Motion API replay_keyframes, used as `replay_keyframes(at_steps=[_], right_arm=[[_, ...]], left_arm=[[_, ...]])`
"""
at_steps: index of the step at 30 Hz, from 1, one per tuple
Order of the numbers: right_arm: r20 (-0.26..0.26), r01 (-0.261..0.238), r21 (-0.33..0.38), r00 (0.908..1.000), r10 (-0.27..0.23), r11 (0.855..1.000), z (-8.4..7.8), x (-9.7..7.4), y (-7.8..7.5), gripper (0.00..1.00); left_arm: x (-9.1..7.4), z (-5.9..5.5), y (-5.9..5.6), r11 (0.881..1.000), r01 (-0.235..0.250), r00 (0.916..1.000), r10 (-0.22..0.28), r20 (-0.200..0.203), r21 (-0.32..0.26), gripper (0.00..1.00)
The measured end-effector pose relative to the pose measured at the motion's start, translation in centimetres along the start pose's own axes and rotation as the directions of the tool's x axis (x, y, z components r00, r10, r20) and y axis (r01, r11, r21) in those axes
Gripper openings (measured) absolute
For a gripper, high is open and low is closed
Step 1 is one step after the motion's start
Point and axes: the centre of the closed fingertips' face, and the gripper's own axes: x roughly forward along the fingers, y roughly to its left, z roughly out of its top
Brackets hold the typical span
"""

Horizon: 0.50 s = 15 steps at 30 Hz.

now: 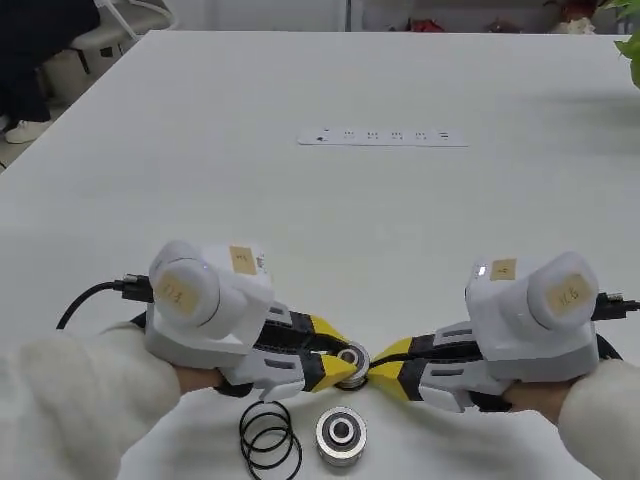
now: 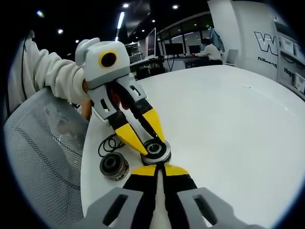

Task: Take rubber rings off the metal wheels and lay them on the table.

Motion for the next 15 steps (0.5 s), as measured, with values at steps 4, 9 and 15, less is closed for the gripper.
replay_keyframes(at_steps=[4, 9, 15], right_arm=[[-0.006, 0.006, 0.015, 1.0, -0.006, 1.0, -0.02, 0.02, -0.04, 0.0], [-0.005, 0.016, 0.082, 0.9999, -0.016, 0.997, -0.04, -0.1, -0.39, 0.0], [0.008, 0.023, 0.134, 0.9997, -0.024, 0.991, 0.06, -0.43, -0.72, 0.0]], left_arm=[[0.02, 0.01, 0.0, 1.0, 0.0, 1.0, 0.0, 0.002, 0.0, 0.15], [0.07, 0.0, -0.04, 1.0, -0.005, 0.9999, 0.005, 0.009, 0.014, 0.14], [0.11, -0.07, -0.06, 1.0, -0.006, 0.9999, 0.006, 0.009, 0.025, 0.14]])
